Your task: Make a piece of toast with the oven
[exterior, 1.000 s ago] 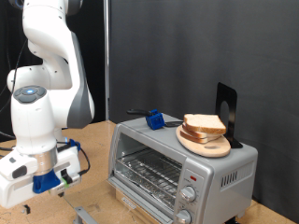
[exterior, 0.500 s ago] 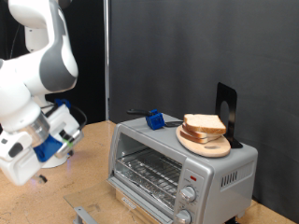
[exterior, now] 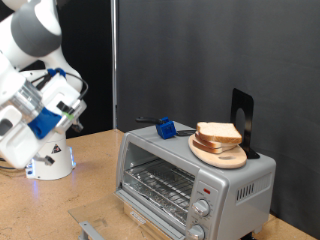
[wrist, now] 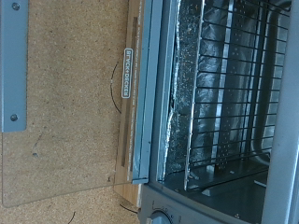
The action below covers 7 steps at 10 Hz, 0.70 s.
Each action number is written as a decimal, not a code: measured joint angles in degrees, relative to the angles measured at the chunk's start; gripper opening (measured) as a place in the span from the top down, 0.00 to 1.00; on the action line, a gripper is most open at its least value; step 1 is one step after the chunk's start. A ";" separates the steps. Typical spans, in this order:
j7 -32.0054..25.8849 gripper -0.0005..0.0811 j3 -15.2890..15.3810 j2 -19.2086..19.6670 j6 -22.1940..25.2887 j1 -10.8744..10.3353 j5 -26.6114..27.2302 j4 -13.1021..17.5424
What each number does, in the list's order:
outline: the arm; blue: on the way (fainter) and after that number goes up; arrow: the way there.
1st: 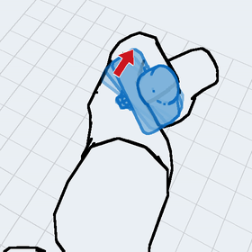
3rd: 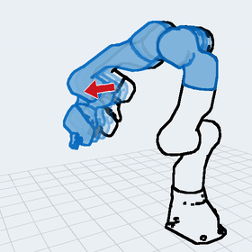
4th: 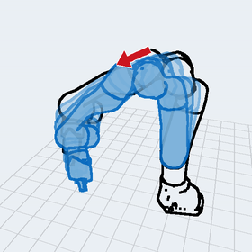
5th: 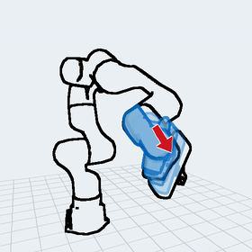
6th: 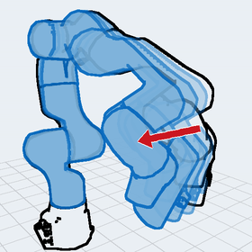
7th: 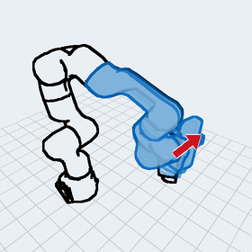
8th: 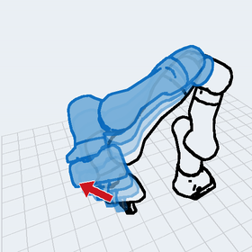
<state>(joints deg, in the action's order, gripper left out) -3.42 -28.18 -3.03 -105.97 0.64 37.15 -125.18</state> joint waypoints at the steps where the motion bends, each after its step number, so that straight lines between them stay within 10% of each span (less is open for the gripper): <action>1: -0.71 0.16 0.01 0.18 0.00 0.00 -0.19 -0.05; 4: -8.77 0.16 1.03 -0.98 7.87 -0.78 3.89 1.62; 7: -19.64 0.16 5.13 -6.39 1.29 -2.44 1.10 -0.06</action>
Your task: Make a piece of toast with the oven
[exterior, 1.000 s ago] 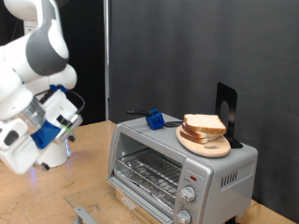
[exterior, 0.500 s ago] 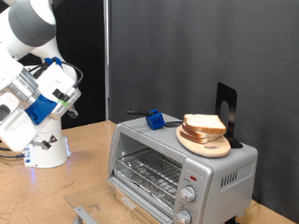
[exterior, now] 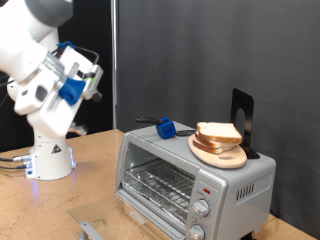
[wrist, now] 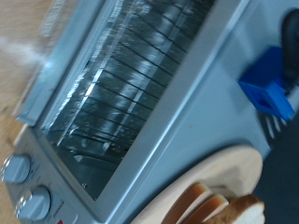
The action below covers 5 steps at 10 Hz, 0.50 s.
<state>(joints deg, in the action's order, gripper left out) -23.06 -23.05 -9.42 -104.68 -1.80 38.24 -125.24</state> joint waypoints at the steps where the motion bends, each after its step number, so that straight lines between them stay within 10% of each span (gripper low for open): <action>1: -2.06 0.16 2.06 -2.13 -2.81 -0.53 -3.52 -0.94; 3: -3.42 0.16 6.04 -6.20 -9.97 -0.88 -11.21 -3.92; 5: -2.75 0.16 5.38 -5.57 -5.89 -0.94 -7.61 -3.08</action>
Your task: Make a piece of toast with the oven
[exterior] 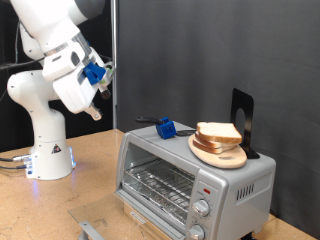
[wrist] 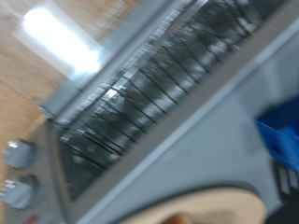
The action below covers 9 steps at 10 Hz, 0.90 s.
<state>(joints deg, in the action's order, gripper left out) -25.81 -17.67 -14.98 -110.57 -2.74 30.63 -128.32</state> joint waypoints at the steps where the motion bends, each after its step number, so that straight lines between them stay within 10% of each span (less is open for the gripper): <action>1: -0.49 0.16 0.12 0.17 3.67 -0.57 2.57 1.60; 3: -5.68 0.16 0.96 0.13 9.09 -2.75 2.97 5.08; 9: -8.74 0.16 11.33 -5.29 -2.31 -5.82 -5.02 3.54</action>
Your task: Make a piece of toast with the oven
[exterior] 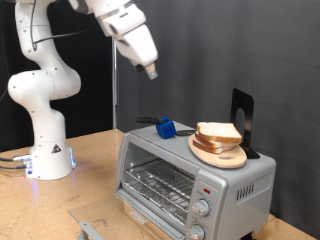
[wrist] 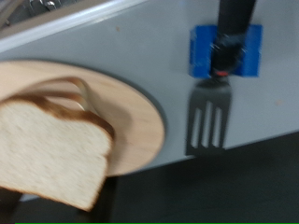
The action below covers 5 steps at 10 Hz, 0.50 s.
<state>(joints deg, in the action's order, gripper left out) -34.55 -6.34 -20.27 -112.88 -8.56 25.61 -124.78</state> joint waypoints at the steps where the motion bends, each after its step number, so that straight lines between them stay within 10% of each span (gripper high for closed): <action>1: 1.74 0.16 1.12 -0.87 1.62 -0.47 0.42 0.03; 5: 11.01 0.16 5.78 -4.79 3.69 -1.51 2.66 -0.81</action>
<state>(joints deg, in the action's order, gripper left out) -23.53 -0.56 -25.06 -109.19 -10.07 28.28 -125.59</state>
